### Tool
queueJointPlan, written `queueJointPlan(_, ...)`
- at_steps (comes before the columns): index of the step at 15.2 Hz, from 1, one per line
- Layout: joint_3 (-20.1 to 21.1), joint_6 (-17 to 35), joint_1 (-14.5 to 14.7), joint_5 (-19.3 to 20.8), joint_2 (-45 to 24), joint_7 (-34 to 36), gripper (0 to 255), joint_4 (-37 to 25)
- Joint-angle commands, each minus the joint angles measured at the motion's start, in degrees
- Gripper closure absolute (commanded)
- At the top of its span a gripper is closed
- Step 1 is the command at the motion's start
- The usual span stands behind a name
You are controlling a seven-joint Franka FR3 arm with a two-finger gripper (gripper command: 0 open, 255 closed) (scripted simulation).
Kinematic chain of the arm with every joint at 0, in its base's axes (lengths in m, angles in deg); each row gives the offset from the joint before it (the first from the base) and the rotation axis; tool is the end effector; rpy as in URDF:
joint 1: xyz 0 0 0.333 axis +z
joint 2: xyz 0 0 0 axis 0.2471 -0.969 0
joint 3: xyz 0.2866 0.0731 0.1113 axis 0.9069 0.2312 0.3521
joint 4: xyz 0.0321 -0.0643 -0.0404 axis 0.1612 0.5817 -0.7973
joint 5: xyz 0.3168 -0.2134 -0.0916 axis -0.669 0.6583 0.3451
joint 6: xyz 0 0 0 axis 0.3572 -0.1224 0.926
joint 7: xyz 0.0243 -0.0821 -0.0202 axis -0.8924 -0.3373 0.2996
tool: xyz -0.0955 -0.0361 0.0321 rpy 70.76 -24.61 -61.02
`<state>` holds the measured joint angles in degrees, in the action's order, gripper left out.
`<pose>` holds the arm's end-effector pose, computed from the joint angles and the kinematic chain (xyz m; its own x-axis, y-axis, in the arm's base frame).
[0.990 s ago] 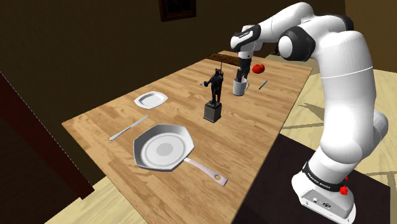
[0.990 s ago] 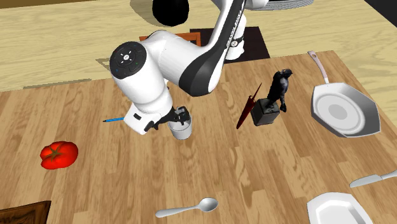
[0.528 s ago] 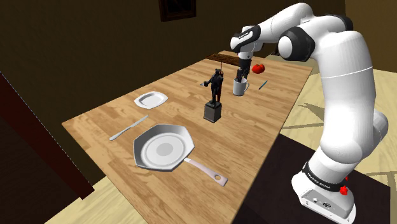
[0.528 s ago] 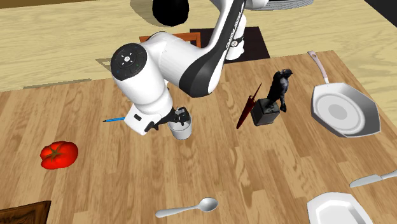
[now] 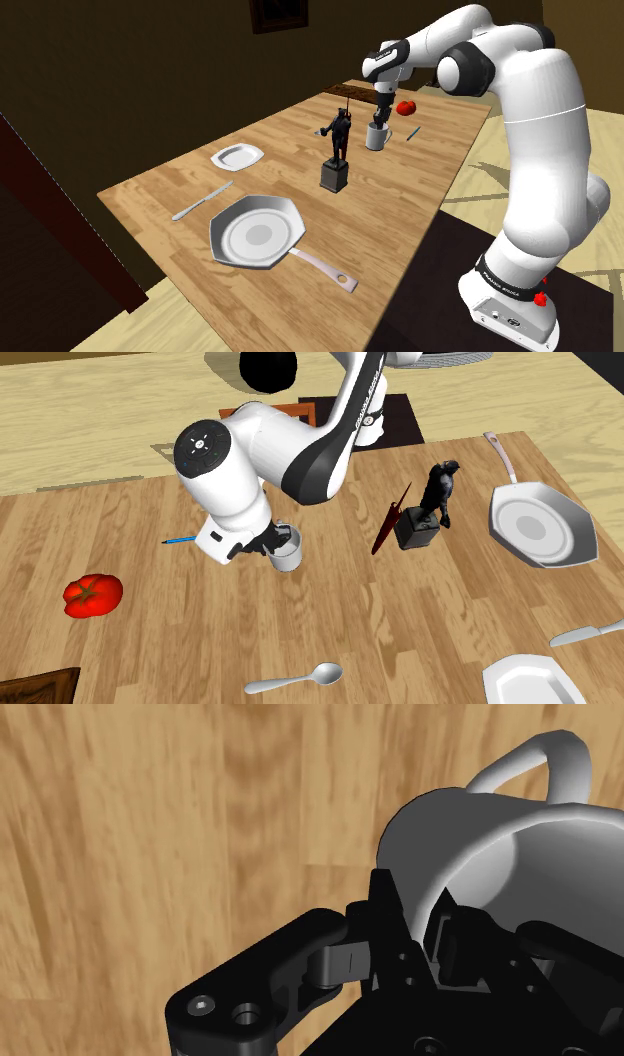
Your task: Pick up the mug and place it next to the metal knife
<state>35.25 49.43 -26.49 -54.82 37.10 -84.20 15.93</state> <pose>0.5935 -0.3484 0.3492 0.9918 0.1112 -0.0633 0.1072 -0.9922 -0.0634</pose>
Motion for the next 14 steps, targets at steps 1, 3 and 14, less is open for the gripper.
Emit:
queueJointPlan(1, 0.0, 0.0, 0.0, 0.0, 0.0, 0.0, 255, 0.0)
queueJointPlan(3, -0.1, -0.6, 0.0, 0.1, 0.3, 0.1, 255, -0.3)
queueJointPlan(14, -0.7, -7.8, -0.1, 1.3, 2.6, 0.9, 255, -5.4)
